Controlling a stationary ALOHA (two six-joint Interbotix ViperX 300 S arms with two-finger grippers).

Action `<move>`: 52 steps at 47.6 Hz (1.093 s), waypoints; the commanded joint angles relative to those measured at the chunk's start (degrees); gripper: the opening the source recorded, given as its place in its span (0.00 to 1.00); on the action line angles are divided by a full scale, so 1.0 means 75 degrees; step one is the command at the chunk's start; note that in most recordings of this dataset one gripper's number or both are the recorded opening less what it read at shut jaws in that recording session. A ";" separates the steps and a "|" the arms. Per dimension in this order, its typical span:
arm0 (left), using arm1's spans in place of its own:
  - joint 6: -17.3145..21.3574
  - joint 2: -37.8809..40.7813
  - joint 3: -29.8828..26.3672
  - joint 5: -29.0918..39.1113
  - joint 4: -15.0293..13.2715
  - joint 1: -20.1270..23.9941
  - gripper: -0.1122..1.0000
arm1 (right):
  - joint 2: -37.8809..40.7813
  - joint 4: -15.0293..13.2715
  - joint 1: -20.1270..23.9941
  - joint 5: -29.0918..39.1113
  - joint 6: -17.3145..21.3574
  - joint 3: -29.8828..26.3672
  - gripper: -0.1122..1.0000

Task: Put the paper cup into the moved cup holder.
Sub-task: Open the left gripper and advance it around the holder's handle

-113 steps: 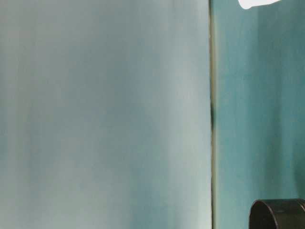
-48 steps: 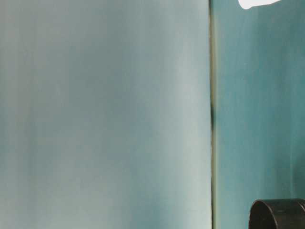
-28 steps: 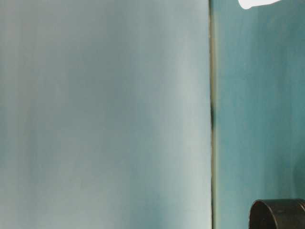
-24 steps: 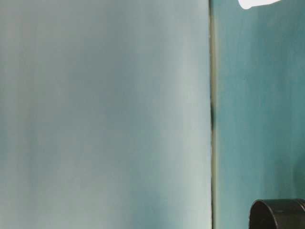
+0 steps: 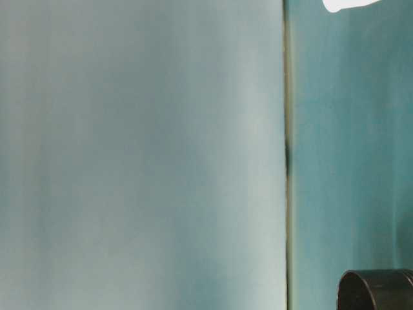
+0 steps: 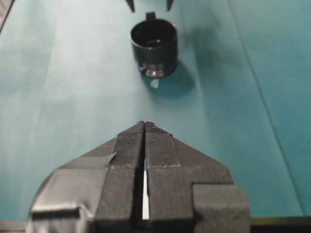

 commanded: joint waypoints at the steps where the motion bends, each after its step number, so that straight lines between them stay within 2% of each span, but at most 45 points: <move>1: 0.0047 0.0094 -0.0047 -0.0152 0.0023 0.0012 0.93 | 0.0059 0.0023 -0.0012 0.0012 0.0129 -0.0164 0.12; 6: 0.0094 0.0152 -0.0023 -0.0492 0.0023 0.0012 0.90 | 0.0059 0.0023 -0.0012 0.0012 0.0152 -0.0164 0.12; 12: 0.0105 0.0211 -0.0012 -0.0902 0.0023 0.0012 0.90 | 0.0059 0.0023 -0.0012 0.0023 0.0164 -0.0176 0.12; 21: 0.0258 0.0434 -0.0035 -0.1031 0.0023 0.0012 0.90 | 0.0059 0.0023 -0.0012 0.0023 0.0164 -0.0176 0.12; 37: 0.0469 0.1477 -0.0375 -0.1898 0.0023 0.0035 0.89 | 0.0059 0.0023 -0.0012 0.0023 0.0176 -0.0176 0.12; 46: 0.0480 0.2180 -0.0715 -0.2004 0.0023 0.0035 0.89 | 0.0059 0.0023 -0.0023 0.0105 0.0176 -0.0176 0.12; 52: 0.0492 0.2285 -0.0785 -0.2004 0.0023 0.0047 0.89 | 0.0059 0.0023 -0.0023 0.0117 0.0176 -0.0176 0.12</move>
